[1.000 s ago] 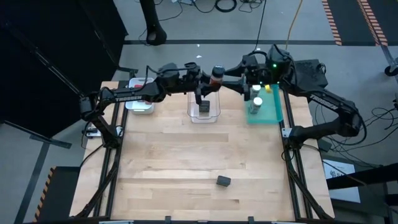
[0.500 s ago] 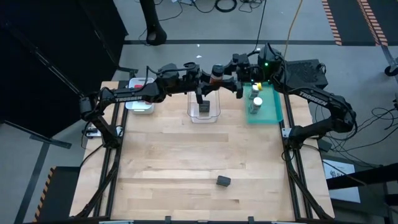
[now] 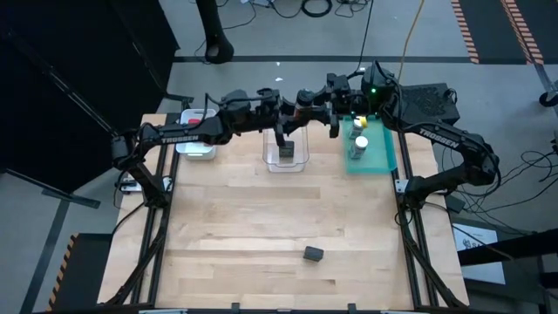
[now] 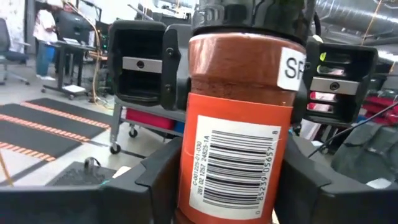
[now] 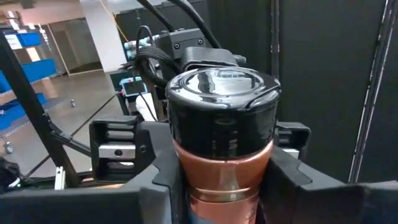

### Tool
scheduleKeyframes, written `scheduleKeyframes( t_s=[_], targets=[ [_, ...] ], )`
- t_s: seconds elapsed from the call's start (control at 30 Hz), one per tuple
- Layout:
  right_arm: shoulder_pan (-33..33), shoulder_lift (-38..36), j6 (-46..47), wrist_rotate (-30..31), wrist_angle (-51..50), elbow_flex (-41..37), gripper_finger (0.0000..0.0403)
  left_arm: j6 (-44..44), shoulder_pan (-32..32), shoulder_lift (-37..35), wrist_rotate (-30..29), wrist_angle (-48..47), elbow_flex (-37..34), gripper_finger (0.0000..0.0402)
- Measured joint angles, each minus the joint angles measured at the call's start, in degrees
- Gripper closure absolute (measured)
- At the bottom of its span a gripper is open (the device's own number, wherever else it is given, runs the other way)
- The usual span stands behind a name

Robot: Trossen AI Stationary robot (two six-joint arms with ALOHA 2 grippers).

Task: Sort spices by type
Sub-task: Put the right black seasoning bottle into the transparent bin

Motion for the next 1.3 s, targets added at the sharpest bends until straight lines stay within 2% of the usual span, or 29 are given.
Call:
scheduleKeyframes(
  t_s=[0.2, 0.33, 0.47, 0.6, 0.8, 0.93, 1.13, 1.3],
  targets=[
    [0.00, 0.00, 0.05, 0.65, -0.04, 0.00, 0.0260, 0.17, -0.35, -0.02, -2.68, -0.97, 0.01, 0.0136],
    [0.00, -0.10, -1.03, 0.62, -0.09, 0.00, 0.0260, 0.01, -0.31, -0.50, -2.58, -6.42, 0.02, 0.0111],
    [-0.46, -1.10, -2.25, 0.75, -0.63, 0.00, 0.0260, 0.04, -0.18, -1.25, -1.28, -11.71, 0.00, 0.0108],
    [-0.70, -2.72, -6.17, 3.84, -6.05, 0.04, 0.0260, 0.00, 0.25, -2.59, 1.04, -17.26, -0.03, 0.0108],
    [-0.07, -5.76, -16.62, 13.39, -21.35, 0.10, 0.0259, 0.04, 1.69, -7.28, 1.18, -22.06, -0.04, 0.0108],
    [1.58, -5.67, -20.68, 18.23, -29.44, 0.00, 0.0258, 4.56, 2.11, -9.34, -2.53, -19.84, 0.04, 0.0107],
    [3.61, -4.89, -21.70, 19.34, -28.16, 0.02, 0.0258, 7.56, 0.52, -8.17, -4.82, -16.95, 0.02, 0.0107],
    [4.88, -4.83, -24.54, 24.38, -28.55, 0.02, 0.0252, 11.62, -2.16, -7.76, -11.23, -17.50, 0.02, 0.0107]
  ],
)
